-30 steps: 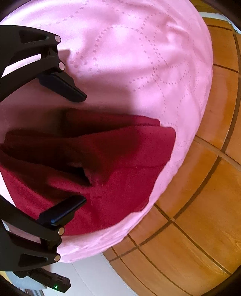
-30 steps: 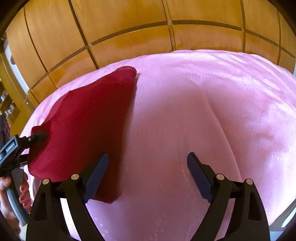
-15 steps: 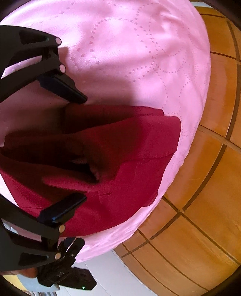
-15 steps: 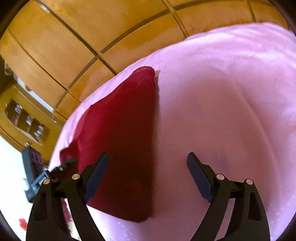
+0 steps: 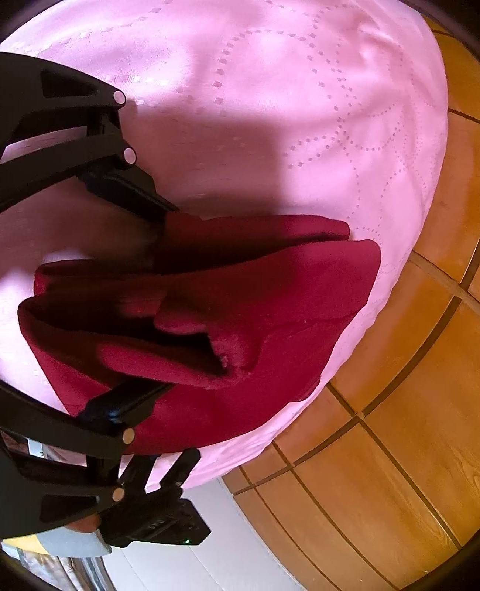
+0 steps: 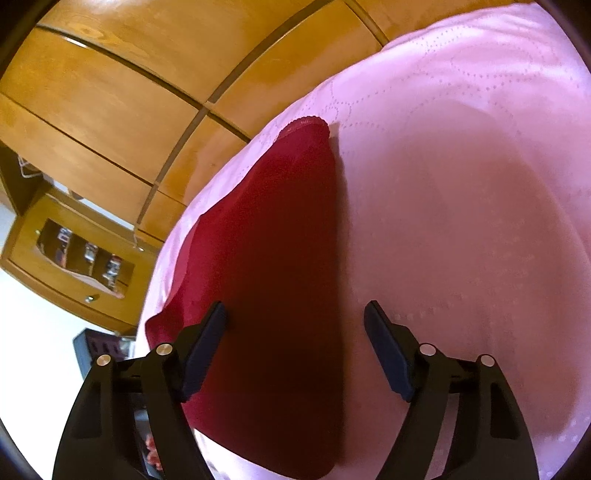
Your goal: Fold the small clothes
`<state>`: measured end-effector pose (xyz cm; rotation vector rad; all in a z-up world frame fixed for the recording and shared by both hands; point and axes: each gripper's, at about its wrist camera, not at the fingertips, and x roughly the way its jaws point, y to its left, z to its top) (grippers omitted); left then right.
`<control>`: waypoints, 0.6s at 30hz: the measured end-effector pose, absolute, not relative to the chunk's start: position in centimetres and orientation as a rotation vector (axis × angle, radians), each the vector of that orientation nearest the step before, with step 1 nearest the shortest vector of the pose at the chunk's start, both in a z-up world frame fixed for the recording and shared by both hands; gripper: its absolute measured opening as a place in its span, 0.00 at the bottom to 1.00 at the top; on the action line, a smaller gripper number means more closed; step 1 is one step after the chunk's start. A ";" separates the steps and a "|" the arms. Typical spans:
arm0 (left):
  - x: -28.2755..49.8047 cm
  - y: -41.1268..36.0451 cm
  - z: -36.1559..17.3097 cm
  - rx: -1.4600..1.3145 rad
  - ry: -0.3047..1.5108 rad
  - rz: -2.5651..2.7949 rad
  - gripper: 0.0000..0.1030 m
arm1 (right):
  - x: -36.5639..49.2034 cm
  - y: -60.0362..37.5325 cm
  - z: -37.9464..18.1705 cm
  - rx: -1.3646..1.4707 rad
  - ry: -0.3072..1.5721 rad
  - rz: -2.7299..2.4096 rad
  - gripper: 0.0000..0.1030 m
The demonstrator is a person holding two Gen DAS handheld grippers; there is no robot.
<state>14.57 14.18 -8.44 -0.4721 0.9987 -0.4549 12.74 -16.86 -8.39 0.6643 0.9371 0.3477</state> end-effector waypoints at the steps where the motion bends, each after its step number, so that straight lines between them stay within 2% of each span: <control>1: 14.7 14.2 -8.5 -0.470 1.003 -0.459 0.79 | 12.8 -16.8 -8.5 0.672 0.939 0.351 0.73; 5: 15.7 14.0 -8.7 -0.483 1.009 -0.460 0.80 | 13.9 -16.5 -8.9 0.733 0.946 0.394 0.67; 10: 15.9 13.0 -8.8 -0.450 0.996 -0.441 0.77 | 14.9 -15.9 -9.9 0.781 0.960 0.400 0.66; 15: 14.9 13.1 -8.5 -0.449 0.987 -0.441 0.56 | 14.1 -15.4 -9.3 0.707 0.933 0.371 0.56; 18: 14.0 12.5 -7.9 -0.398 0.956 -0.425 0.47 | 12.8 -14.7 -8.2 0.638 0.884 0.351 0.53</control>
